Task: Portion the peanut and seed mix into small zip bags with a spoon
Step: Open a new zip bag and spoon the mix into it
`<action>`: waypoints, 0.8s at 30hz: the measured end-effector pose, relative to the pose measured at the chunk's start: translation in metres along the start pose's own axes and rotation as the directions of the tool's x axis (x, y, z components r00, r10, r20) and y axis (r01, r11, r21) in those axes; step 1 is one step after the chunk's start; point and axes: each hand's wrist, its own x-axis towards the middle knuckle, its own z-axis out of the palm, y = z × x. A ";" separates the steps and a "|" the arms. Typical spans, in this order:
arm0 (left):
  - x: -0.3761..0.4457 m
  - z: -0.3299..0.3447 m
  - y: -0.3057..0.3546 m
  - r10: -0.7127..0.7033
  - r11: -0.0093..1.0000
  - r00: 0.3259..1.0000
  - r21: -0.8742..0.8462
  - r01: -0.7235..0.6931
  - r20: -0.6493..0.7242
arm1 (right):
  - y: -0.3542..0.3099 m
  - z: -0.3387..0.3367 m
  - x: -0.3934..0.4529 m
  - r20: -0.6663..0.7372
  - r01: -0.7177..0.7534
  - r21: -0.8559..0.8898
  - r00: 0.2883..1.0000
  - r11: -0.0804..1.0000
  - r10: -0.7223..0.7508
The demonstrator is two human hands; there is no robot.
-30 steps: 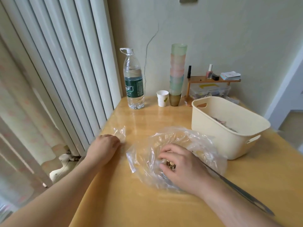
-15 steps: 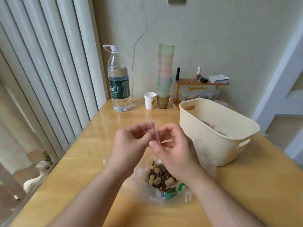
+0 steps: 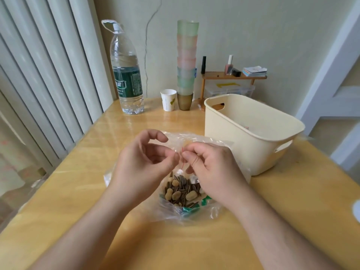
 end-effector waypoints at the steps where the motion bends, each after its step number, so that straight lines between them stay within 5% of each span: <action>1: 0.000 -0.001 0.000 0.001 0.999 1.000 -0.049 -0.002 -0.020 | 0.000 -0.001 0.000 -0.017 -0.003 -0.052 1.000 0.999 0.002; 4: 0.000 -0.004 -0.001 0.047 0.993 0.998 -0.103 -0.050 -0.031 | -0.003 -0.002 0.000 -0.054 -0.073 -0.027 0.996 0.997 0.071; 7: -0.003 -0.002 -0.005 0.098 0.994 0.995 -0.049 -0.096 0.025 | -0.012 0.001 -0.003 0.053 -0.099 0.090 0.994 0.991 0.095; 11: -0.008 0.004 -0.007 0.078 0.997 0.993 -0.006 -0.078 0.090 | -0.014 0.008 -0.007 0.111 -0.010 -0.010 0.994 1.000 0.011; 16: -0.006 -0.001 -0.005 0.065 0.996 0.989 -0.072 -0.056 0.129 | -0.011 -0.004 -0.002 0.179 -0.085 0.083 0.981 0.993 0.069; 20: -0.004 -0.006 -0.002 0.105 0.993 0.991 -0.068 -0.100 0.083 | -0.007 -0.011 -0.001 0.096 -0.085 -0.059 0.991 0.995 0.091; 24: -0.011 -0.004 -0.004 0.238 0.933 0.963 0.246 -0.262 0.124 | -0.011 -0.009 -0.001 -0.099 -0.056 -0.250 0.995 0.967 0.032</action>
